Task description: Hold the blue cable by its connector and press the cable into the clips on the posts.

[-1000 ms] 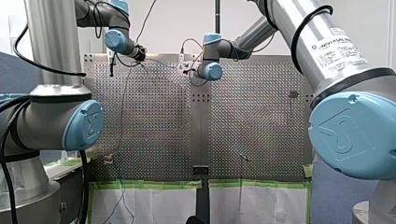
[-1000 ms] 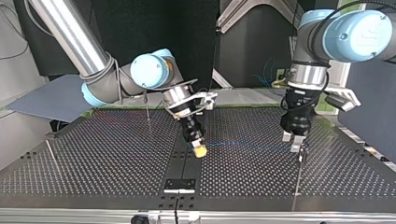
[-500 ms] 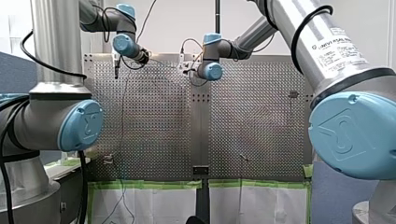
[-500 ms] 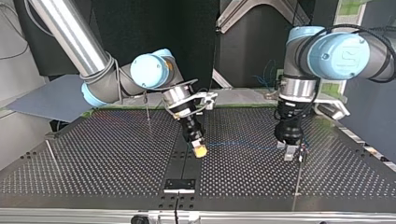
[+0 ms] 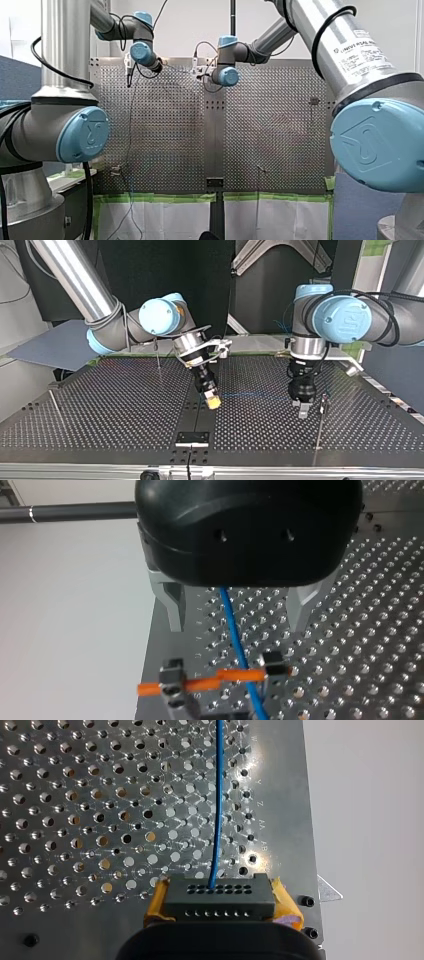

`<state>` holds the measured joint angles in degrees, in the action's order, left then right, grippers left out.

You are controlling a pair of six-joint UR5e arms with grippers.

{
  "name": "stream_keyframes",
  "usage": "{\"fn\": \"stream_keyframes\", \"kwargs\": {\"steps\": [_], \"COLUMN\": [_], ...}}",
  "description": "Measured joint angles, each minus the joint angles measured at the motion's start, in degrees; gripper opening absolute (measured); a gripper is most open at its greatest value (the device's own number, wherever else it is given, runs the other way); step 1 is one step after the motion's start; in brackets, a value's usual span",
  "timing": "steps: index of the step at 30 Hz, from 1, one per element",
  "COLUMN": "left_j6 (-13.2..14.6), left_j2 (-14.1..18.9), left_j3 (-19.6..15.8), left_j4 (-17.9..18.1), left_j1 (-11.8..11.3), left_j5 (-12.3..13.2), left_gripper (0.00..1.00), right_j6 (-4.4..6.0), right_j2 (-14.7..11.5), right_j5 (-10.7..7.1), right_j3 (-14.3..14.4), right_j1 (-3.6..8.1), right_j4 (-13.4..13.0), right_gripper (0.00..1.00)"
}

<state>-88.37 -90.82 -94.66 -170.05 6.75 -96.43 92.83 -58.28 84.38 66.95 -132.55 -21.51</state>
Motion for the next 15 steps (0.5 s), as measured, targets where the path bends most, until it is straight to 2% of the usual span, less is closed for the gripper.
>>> {"fn": "stream_keyframes", "kwargs": {"steps": [15], "left_j6": [0.1], "left_j2": [-0.1], "left_j3": [1.1], "left_j4": [0.2], "left_j1": [0.2], "left_j5": [-1.1], "left_gripper": [1.00], "right_j6": [0.00], "right_j2": [0.0], "right_j5": [-0.01], "right_j3": [0.0], "right_j1": [0.05], "right_j4": [0.0], "right_gripper": [0.00]}}
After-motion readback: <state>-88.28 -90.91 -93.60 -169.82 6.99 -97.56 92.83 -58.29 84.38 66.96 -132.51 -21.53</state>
